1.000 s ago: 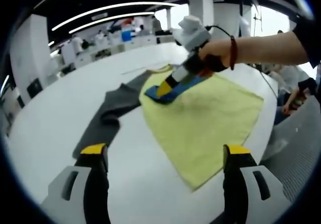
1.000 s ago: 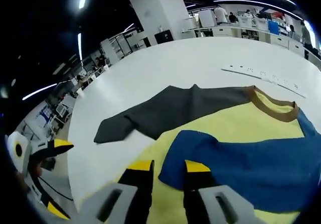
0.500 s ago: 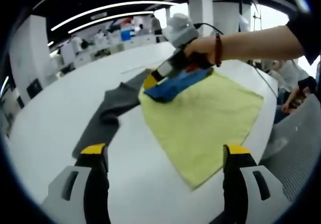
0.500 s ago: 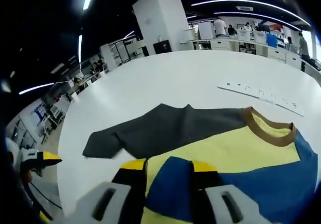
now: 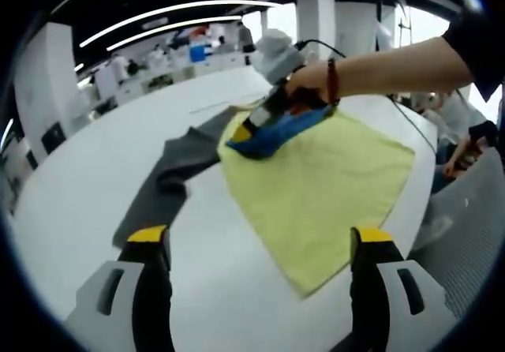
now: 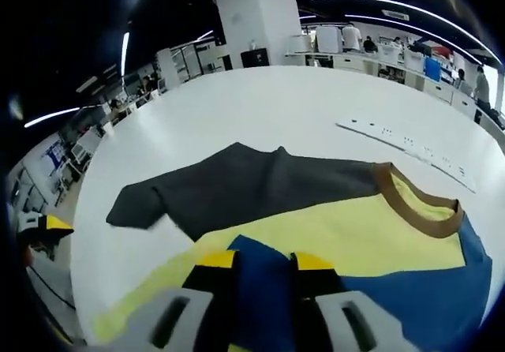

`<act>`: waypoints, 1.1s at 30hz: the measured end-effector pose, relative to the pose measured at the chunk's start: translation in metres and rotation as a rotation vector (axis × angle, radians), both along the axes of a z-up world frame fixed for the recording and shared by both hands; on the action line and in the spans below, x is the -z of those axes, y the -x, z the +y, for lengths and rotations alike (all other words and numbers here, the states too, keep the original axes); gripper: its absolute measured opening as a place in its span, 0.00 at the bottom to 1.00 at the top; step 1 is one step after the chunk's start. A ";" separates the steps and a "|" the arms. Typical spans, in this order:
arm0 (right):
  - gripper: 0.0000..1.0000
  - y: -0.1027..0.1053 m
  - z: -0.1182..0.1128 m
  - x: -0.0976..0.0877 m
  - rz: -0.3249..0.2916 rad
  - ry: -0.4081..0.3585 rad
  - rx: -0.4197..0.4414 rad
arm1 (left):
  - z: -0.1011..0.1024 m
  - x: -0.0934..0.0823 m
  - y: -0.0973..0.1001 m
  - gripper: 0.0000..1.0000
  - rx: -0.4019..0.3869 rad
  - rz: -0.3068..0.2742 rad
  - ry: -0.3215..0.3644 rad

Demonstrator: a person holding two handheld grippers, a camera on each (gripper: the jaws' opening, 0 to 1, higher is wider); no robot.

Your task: Fold the garment on the visible template until the final outline fits inside the template.

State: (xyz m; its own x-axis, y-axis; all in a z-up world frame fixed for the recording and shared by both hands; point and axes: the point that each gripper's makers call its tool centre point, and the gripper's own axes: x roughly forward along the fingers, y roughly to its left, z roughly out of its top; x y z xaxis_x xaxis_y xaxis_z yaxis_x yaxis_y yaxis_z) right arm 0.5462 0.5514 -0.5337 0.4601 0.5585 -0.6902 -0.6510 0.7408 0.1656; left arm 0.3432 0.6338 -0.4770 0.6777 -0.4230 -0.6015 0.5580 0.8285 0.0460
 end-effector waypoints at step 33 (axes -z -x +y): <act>0.12 0.013 0.023 0.002 -0.001 0.008 -0.027 | 0.003 0.002 -0.002 0.89 -0.011 0.007 -0.001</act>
State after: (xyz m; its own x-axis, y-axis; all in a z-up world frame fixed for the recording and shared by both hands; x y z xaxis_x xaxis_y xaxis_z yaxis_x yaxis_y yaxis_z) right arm 0.5334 0.5743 -0.5355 0.4453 0.5653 -0.6943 -0.6710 0.7241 0.1592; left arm 0.3449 0.6363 -0.4787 0.6784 -0.4144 -0.6066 0.5488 0.8349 0.0434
